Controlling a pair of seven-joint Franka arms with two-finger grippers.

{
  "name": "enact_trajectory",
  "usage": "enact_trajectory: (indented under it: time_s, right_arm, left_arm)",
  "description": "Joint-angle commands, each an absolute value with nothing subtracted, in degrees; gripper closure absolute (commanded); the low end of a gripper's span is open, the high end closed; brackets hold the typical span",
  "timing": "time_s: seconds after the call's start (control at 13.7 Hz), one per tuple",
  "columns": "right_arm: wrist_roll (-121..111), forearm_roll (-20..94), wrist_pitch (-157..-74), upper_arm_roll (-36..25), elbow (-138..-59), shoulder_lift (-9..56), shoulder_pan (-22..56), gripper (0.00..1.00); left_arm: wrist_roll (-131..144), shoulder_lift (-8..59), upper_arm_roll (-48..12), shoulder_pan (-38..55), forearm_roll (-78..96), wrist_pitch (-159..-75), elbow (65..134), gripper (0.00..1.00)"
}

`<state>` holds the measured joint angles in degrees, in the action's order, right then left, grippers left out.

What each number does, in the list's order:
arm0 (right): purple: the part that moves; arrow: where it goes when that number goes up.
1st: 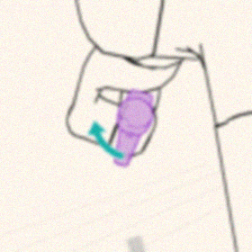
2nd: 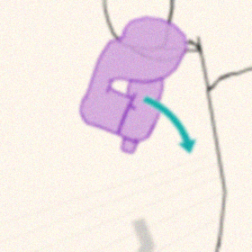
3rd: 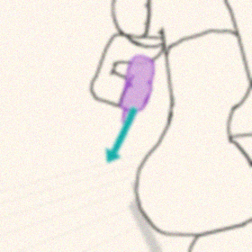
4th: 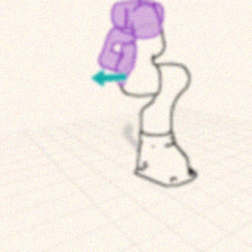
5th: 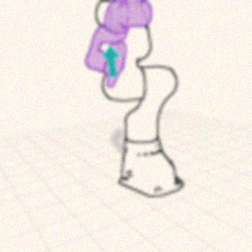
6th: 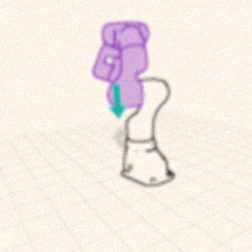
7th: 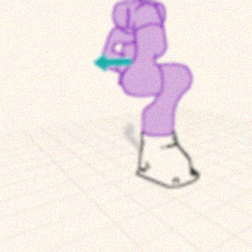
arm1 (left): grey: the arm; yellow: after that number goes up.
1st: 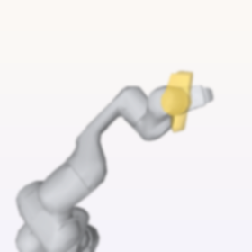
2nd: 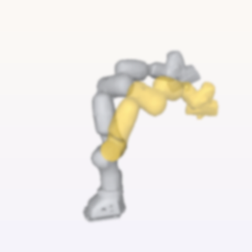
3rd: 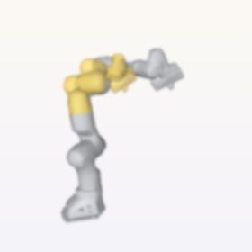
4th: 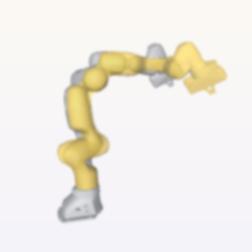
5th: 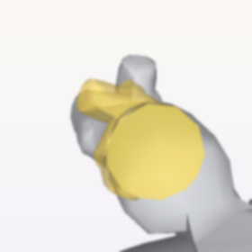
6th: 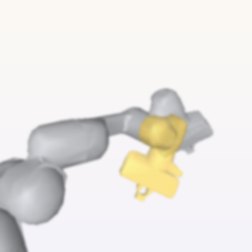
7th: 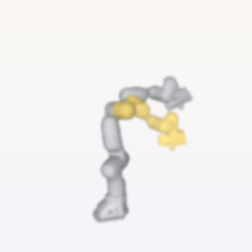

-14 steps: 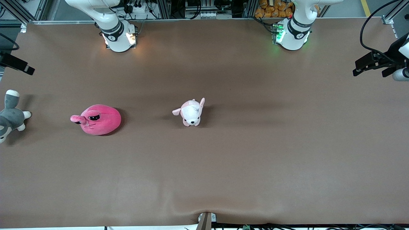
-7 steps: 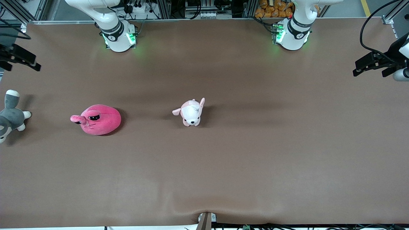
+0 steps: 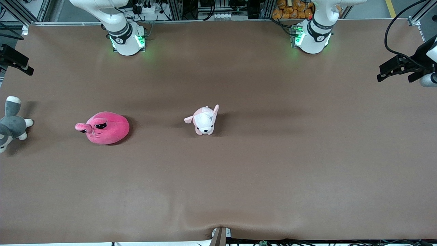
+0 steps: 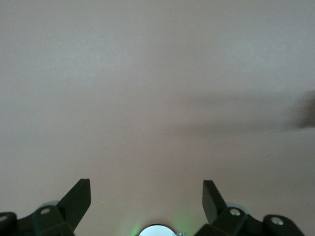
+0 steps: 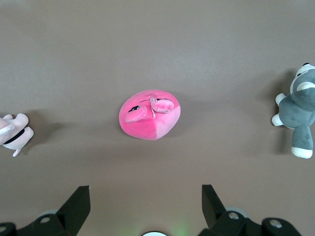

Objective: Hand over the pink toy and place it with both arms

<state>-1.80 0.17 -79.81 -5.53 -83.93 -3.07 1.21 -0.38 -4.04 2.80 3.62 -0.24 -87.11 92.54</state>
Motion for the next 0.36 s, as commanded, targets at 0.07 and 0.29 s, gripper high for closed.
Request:
enact_trajectory:
  time_s: [0.07,0.29]
  right_arm:
    - [-2.9,-1.0,-79.6,-5.2,-83.1,-2.8,0.7,0.00]
    - [-2.8,-1.0,-79.6,-5.2,-83.1,-2.8,0.7,0.00]
  left_arm:
    - [0.5,-5.0,2.5,3.4,0.3,-87.8,93.4,0.00]
    - [0.5,-4.9,2.5,3.4,0.3,-87.8,93.4,0.00]
